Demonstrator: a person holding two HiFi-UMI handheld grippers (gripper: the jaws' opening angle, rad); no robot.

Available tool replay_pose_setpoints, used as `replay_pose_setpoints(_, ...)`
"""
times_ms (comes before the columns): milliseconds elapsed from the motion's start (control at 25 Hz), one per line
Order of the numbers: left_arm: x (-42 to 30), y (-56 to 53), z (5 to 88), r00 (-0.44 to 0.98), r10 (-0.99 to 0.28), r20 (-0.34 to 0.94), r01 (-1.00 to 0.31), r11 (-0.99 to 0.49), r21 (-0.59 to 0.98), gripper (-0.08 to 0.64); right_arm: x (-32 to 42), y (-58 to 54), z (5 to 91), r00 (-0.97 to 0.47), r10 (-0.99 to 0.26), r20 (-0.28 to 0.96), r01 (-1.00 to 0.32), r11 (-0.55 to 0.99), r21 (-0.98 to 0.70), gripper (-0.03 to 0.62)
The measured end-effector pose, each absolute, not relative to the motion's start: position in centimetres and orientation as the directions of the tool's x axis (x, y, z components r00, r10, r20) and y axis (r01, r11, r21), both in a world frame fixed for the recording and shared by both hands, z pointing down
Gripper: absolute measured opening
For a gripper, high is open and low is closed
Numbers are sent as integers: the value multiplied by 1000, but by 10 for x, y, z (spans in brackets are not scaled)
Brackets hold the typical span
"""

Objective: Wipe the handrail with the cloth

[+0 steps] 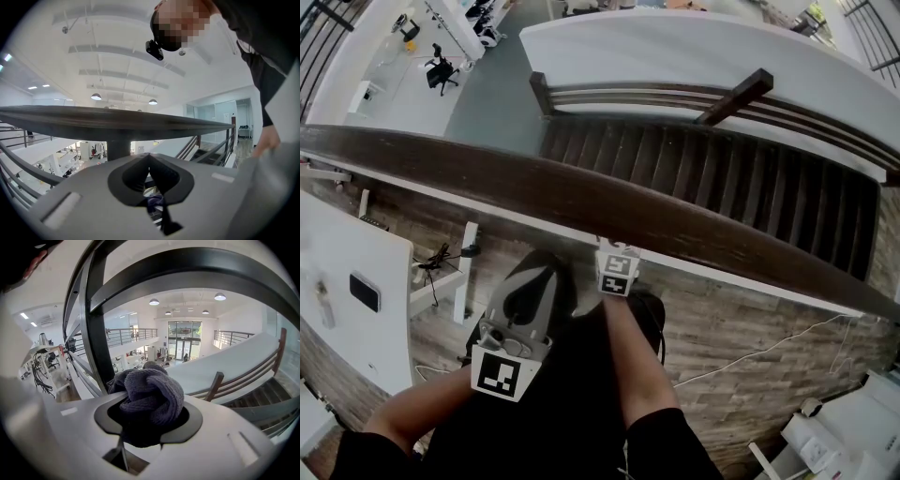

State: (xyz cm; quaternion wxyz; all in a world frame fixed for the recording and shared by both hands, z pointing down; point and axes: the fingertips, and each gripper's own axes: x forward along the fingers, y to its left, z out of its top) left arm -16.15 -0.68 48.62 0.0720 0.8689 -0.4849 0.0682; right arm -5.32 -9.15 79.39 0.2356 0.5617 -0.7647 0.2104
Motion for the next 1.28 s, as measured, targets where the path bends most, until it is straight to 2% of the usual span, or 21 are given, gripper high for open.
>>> replay_pose_setpoints(800, -125, -6, 470, 542, -817, 197, -836, -548, 29, 0, 31, -81, 800, -169, -789, 591, -985, 161, -66, 167)
replay_pose_setpoints(1280, -100, 11, 460, 547, -801, 243, -829, -558, 30, 0, 60, -75, 802, -163, -776, 609, -986, 152, -70, 169)
